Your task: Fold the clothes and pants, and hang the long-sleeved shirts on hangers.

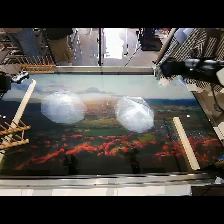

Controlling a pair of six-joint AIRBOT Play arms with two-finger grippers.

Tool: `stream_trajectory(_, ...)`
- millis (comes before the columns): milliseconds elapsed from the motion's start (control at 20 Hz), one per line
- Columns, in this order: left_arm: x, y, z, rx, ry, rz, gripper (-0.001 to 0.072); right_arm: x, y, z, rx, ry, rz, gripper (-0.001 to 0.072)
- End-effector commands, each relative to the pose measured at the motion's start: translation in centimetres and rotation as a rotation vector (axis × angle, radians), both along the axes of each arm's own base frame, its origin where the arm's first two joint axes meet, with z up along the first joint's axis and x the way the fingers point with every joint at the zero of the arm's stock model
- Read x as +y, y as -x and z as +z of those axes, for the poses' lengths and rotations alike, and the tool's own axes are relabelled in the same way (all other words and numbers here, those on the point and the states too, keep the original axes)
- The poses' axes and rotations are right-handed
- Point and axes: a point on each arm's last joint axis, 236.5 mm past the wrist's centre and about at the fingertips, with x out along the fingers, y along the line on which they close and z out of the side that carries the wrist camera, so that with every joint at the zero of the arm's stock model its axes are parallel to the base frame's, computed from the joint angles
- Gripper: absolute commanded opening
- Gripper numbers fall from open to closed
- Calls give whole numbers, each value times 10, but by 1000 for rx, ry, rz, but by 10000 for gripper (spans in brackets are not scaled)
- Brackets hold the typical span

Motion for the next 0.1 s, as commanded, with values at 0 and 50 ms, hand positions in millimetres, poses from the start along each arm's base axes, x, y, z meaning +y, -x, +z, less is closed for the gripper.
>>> stream_trajectory(0, 0, 0, 0, -2, 0, 0, 503, 19, -17, 24, -155, 66, 41, 699)
stream_trajectory(50, 0, 0, 0, -2, 0, 0, 503, 18, -19, 29, -177, 62, 38, 699)
